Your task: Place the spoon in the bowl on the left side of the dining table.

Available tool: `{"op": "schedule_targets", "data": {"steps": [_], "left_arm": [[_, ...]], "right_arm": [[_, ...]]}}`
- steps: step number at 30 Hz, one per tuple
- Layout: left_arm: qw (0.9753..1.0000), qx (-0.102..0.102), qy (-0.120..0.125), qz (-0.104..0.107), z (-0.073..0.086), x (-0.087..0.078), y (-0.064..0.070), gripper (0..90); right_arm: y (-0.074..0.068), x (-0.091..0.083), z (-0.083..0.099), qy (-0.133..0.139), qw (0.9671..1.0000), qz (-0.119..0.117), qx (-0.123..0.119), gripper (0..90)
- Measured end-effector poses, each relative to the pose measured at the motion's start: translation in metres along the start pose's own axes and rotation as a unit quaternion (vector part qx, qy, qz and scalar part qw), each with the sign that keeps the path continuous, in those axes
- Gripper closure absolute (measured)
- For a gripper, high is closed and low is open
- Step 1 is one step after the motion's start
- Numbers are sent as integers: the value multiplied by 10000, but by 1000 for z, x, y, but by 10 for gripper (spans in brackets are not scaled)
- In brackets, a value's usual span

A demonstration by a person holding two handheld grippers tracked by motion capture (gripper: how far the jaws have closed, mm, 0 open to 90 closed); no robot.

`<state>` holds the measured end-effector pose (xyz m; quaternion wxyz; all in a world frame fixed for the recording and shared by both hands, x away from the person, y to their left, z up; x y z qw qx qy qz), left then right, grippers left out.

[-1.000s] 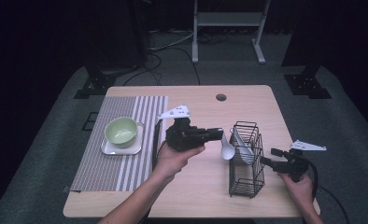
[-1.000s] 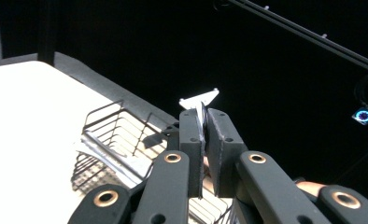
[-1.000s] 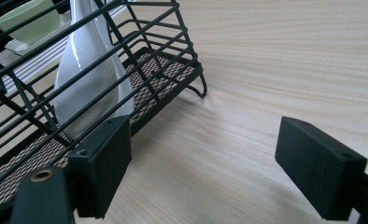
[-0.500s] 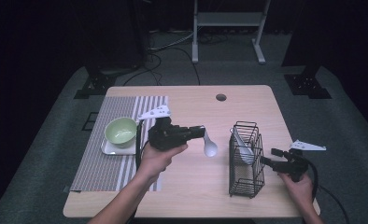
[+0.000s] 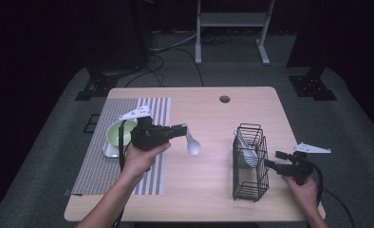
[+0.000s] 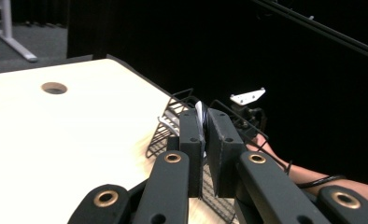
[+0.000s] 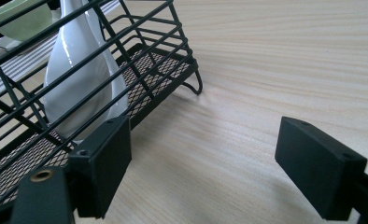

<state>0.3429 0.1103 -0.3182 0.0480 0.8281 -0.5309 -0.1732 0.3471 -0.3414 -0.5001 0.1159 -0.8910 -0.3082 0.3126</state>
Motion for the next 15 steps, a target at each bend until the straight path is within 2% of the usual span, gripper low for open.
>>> {"op": "schedule_targets", "data": {"steps": [10, 15], "left_arm": [[9999, -45, -20, -157, 4, -13, -14, 852], [9997, -99, -7, -241, 4, -21, -25, 852]], "right_arm": [[0, 0, 0, -16, 10000, 13, -14, 175], [0, 0, 0, -19, 10000, 12, 1, 175]]}}
Point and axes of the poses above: each handheld gripper's, and its own axes: x roughly forward along the jaws, z roughly out of its underside, y roughly to its right, the point moved 3 cm from there along x, roughly forward along the jaws, and after that the axes turned 6 degrees about x, right-handed, at the moved point
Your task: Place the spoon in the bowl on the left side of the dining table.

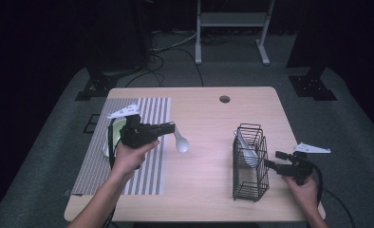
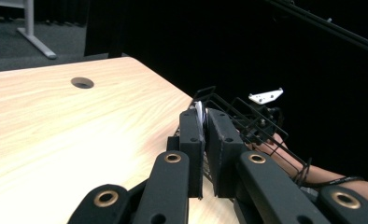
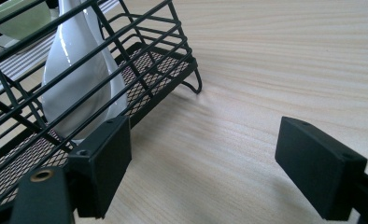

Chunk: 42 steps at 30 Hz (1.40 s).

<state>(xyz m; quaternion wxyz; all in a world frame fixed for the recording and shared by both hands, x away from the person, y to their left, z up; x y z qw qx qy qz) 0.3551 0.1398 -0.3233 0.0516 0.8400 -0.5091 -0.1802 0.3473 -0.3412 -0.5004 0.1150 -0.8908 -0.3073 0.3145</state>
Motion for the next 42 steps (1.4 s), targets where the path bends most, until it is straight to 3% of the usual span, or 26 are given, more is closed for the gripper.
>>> {"op": "schedule_targets", "data": {"steps": [18, 30, 42], "left_arm": [[9988, -204, 188, -412, 8, -34, -36, 852], [9975, -269, 274, -598, 9, -47, -49, 852], [9946, -389, 395, -881, 8, -64, -65, 852]], "right_arm": [[0, 0, 0, -31, 10000, 31, 4, 175], [1, 0, 0, -5, 10000, 17, 30, 174], [1, -1, 0, 21, 10000, 12, 60, 174]]}}
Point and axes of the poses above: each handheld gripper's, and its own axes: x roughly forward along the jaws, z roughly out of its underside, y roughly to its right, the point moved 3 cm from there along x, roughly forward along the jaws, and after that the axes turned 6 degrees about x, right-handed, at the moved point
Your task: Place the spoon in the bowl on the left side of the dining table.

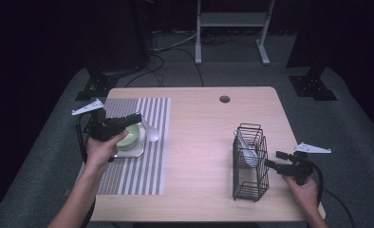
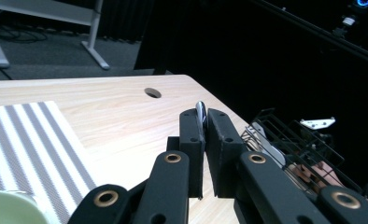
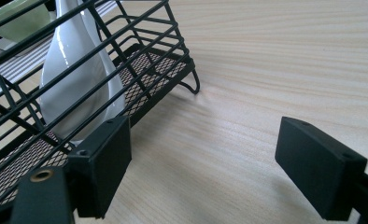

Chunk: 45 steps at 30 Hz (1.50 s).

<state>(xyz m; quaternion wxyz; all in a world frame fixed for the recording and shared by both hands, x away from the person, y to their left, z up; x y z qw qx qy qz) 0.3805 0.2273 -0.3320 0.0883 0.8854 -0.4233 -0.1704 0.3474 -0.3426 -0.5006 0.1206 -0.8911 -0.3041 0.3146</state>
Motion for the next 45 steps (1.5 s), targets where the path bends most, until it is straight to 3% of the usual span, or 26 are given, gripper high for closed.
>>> {"op": "schedule_targets", "data": {"steps": [18, 45], "left_arm": [[9991, -133, 142, -385, -7, -17, -25, 852], [9956, -342, 250, -834, -2, -30, -58, 852]], "right_arm": [[0, 1, 0, -19, 10000, 3, -5, 174], [0, 0, 0, -1, 10000, 14, 26, 174]]}}
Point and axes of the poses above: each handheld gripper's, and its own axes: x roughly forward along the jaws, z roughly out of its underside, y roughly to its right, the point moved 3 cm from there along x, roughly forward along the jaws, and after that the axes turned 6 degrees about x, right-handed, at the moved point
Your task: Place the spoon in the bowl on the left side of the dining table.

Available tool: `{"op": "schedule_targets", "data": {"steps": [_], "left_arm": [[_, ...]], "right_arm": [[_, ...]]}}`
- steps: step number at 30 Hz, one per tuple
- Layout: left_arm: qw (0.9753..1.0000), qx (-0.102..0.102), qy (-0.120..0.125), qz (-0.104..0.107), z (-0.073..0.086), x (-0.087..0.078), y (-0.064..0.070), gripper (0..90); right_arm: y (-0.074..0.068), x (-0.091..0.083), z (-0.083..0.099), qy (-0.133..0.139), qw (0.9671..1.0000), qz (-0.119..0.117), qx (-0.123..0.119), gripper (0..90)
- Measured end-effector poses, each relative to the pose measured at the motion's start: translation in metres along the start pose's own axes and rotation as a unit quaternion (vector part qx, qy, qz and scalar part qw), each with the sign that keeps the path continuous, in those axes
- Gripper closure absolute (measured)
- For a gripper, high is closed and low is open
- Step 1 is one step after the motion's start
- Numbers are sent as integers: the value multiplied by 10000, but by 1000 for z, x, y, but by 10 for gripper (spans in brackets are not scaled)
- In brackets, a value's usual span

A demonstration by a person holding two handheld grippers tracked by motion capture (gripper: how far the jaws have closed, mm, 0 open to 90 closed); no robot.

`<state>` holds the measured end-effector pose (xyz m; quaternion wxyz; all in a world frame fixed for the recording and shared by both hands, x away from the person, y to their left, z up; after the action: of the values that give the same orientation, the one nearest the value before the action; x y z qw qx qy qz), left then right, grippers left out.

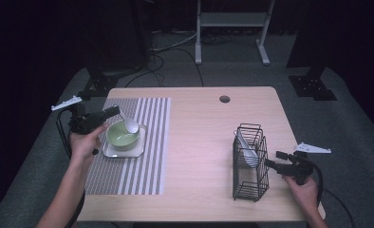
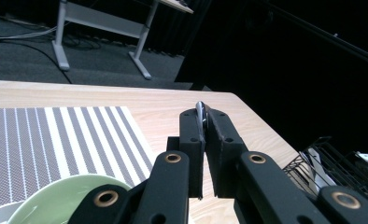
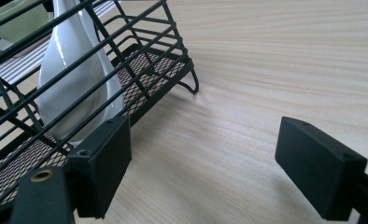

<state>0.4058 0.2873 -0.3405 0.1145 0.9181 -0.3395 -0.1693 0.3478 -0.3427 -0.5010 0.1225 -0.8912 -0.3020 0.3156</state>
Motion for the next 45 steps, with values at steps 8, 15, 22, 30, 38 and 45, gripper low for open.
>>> {"op": "schedule_targets", "data": {"steps": [8, 15, 22, 30, 38, 45], "left_arm": [[9999, -66, -27, -141, 5, -2, -11, 852], [9991, -257, 6, -334, 13, -7, -27, 852], [9985, -334, 25, -427, 14, -9, -35, 852], [9979, -383, 42, -515, 16, -11, -41, 852], [9964, -553, 7, -637, 25, -12, -53, 852], [9954, -642, -7, -704, 31, -13, -59, 852]], "right_arm": [[0, 0, 0, -11, 10000, 2, -4, 174], [0, 0, 0, -16, 10000, 2, -4, 174], [0, 1, 0, -29, 10000, 3, -1, 174], [0, 0, 0, -26, 10000, 0, -2, 174], [0, 0, 0, -24, 10000, -6, -1, 175], [0, 1, 0, -27, 10000, -7, -3, 174]]}}
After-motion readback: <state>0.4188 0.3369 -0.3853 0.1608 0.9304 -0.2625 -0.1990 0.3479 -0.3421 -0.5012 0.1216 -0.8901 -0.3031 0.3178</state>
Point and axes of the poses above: each handheld gripper's, and its own axes: x roughly forward along the jaws, z roughly out of its underside, y roughly to its right, the point moved 3 cm from there along x, roughly forward along the jaws, and after that the axes turned 6 degrees about x, right-handed, at the moved point
